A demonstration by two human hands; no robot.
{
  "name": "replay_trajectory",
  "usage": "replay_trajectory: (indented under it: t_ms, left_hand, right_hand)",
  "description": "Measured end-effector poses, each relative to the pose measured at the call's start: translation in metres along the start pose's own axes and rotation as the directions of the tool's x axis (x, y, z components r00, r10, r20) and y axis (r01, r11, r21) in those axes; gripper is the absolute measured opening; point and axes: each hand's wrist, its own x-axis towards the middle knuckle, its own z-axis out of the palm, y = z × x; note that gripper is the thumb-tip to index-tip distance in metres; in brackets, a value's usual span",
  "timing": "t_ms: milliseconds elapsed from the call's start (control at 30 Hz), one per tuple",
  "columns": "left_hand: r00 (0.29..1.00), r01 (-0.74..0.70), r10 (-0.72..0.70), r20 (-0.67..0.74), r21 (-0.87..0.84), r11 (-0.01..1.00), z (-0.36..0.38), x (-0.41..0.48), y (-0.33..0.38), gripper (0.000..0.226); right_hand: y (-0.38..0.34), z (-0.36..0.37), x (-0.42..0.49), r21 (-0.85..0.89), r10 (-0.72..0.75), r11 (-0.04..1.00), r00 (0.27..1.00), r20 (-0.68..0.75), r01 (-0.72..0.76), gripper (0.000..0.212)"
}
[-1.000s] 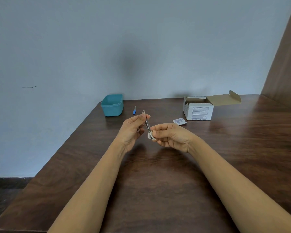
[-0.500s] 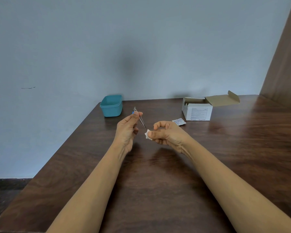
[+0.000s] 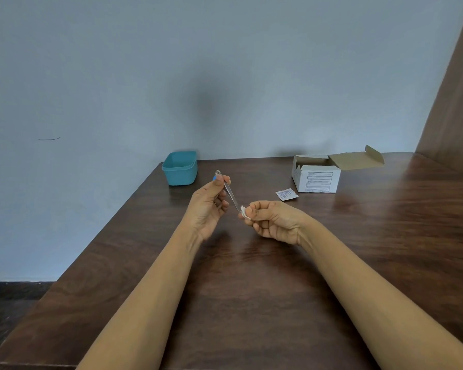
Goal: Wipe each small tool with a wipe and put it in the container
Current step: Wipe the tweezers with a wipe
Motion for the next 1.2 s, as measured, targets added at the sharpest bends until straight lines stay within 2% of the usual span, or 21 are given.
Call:
replay_trajectory:
  t_ms: [300,833,1200]
  left_hand:
    - [0.999,0.006,-0.007,0.032,0.031,1.0,0.0016,-0.0017,0.0001,0.019]
    - [0.999,0.03,-0.032,0.042,0.06,0.998,0.0033,-0.0024,-0.0013,0.019]
    - [0.999,0.024,-0.029,0.041,0.104,0.994,0.0006,-0.0004,-0.0028,0.023]
  right_hand:
    - [0.0,-0.0004,0.001,0.015,-0.001,1.0,1.0,-0.006,0.001,0.012]
    - [-0.0006,-0.001,0.0008,-0.068,-0.005,0.998,0.999,-0.038,0.003,0.013]
    - [-0.0035,0.0007,-0.0027,0.015,0.014,1.0,1.0,-0.017,-0.014,0.01]
